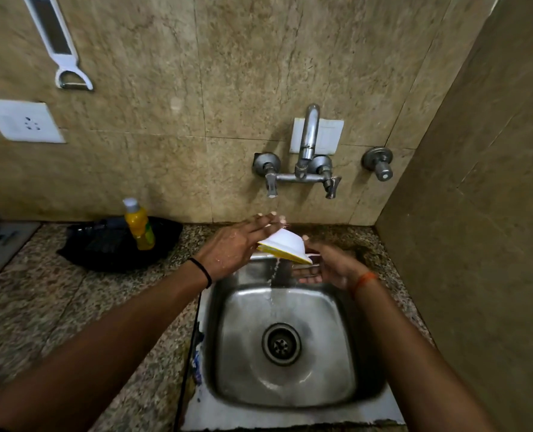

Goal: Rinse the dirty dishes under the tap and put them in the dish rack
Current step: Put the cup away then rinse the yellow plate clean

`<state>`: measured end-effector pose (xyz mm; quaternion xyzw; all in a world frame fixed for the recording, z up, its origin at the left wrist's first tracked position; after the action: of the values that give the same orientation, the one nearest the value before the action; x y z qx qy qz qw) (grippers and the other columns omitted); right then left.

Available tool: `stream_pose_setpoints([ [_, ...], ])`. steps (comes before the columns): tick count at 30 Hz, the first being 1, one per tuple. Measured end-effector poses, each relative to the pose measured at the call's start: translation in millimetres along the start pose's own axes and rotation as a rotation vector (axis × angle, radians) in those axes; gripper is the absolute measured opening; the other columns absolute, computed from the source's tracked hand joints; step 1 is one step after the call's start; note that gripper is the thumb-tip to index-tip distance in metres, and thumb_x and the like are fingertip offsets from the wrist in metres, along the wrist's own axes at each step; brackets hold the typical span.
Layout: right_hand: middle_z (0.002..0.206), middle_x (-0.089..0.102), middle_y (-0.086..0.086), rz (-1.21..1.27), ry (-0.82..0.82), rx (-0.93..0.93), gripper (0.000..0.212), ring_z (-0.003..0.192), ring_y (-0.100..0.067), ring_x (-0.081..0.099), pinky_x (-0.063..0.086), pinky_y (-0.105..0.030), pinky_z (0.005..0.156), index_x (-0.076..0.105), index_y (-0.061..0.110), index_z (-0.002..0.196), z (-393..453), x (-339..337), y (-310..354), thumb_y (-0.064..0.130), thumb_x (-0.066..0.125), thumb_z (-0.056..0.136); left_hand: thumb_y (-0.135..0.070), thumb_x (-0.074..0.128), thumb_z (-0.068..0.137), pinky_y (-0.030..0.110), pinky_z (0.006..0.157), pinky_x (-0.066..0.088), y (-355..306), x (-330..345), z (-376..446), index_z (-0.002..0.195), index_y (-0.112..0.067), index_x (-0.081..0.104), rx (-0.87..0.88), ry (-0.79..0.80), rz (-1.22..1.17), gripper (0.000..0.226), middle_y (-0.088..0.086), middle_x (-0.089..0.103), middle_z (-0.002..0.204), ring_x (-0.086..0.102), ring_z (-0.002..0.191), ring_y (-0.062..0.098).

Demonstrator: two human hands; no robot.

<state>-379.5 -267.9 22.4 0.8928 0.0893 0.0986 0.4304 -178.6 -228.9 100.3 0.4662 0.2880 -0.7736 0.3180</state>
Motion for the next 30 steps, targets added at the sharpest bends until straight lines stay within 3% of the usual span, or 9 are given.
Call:
stream_pose_setpoints([
  [4,0.095,0.07,-0.029,0.275,0.169,0.048,0.039,0.079,-0.033,0.073,0.062,-0.04,0.067,0.055,-0.007,0.119,-13,40,-6,0.027,0.049,0.099,-0.011,0.024,0.081,0.039,0.094,0.053,10,-16,-36,0.148,-0.024,0.033,-0.098,-0.065,0.076,0.069,0.003,0.028,0.157,0.038,0.139,0.025],
  [9,0.089,0.074,-0.022,0.619,0.206,-0.05,0.017,0.076,-0.023,0.074,0.061,-0.034,0.062,0.061,-0.008,0.105,-16,92,2,-0.003,0.049,0.094,0.007,0.054,0.076,0.042,0.091,0.054,27,-33,-94,0.15,-0.031,0.023,-0.222,-0.099,0.059,0.089,0.001,0.014,0.161,0.028,0.144,0.024],
  [12,0.09,0.074,-0.021,0.564,0.278,-0.061,0.016,0.078,-0.023,0.074,0.061,-0.037,0.063,0.067,-0.008,0.096,-19,130,4,-0.004,0.054,0.088,0.005,0.056,0.08,0.041,0.104,0.045,42,-41,-136,0.152,-0.028,0.019,-0.281,-0.074,0.11,0.087,-0.001,0.01,0.161,0.023,0.146,0.022],
  [18,0.099,0.074,-0.01,0.292,0.332,-0.093,0.02,0.079,-0.017,0.074,0.062,-0.034,0.067,0.06,0.004,0.114,-14,221,4,0.005,0.052,0.095,-0.023,0.062,0.091,0.038,0.11,0.034,85,-76,-232,0.152,-0.024,0.02,-0.427,0.018,0.218,0.075,0.004,0.013,0.161,0.027,0.143,0.026],
  [20,0.102,0.073,-0.008,0.229,0.368,-0.099,0.023,0.082,-0.016,0.074,0.062,-0.032,0.066,0.059,0.007,0.117,-8,260,3,0.007,0.053,0.096,-0.018,0.063,0.09,0.043,0.108,0.037,107,-99,-267,0.151,-0.025,0.024,-0.524,0.028,0.258,0.073,0.005,0.018,0.16,0.029,0.142,0.028],
  [23,0.094,0.076,-0.002,0.18,0.439,-0.111,0.021,0.083,-0.012,0.074,0.06,-0.028,0.064,0.061,0.011,0.114,1,320,4,0.01,0.054,0.094,-0.005,0.06,0.087,0.05,0.096,0.046,137,-148,-314,0.141,-0.017,0.047,-0.646,-0.071,0.372,0.057,0.014,0.041,0.149,0.046,0.131,0.035],
  [26,0.096,0.076,0.001,0.132,0.513,-0.098,0.032,0.081,-0.011,0.073,0.06,-0.027,0.064,0.061,0.013,0.109,9,392,0,0.017,0.07,0.079,-0.008,0.057,0.086,0.052,0.1,0.042,168,-209,-372,0.135,-0.011,0.053,-0.835,-0.16,0.515,0.049,0.018,0.048,0.142,0.048,0.129,0.038],
  [29,0.105,0.074,-0.003,0.052,0.586,-0.096,0.081,0.092,-0.014,0.072,0.061,-0.03,0.069,0.061,0.012,0.114,16,462,-8,0.029,0.095,0.042,-0.011,0.055,0.087,0.05,0.107,0.035,197,-258,-437,0.134,-0.006,0.052,-1.019,-0.252,0.622,0.048,0.018,0.048,0.142,0.044,0.131,0.038],
  [30,0.107,0.073,-0.002,0.03,0.593,-0.085,0.081,0.098,-0.015,0.07,0.061,-0.03,0.07,0.06,0.01,0.119,17,485,-12,0.029,0.093,0.047,-0.013,0.053,0.088,0.05,0.111,0.03,205,-272,-460,0.137,-0.006,0.048,-1.087,-0.263,0.649,0.05,0.017,0.045,0.145,0.04,0.134,0.036],
])
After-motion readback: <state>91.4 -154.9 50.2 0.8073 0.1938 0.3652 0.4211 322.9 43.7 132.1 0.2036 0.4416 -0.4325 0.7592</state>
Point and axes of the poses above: each hand's wrist, its own z-axis towards the middle knuckle, its own x-axis out of the palm, y = z × x, the point moved 5 cm from there along z, towards the middle knuckle
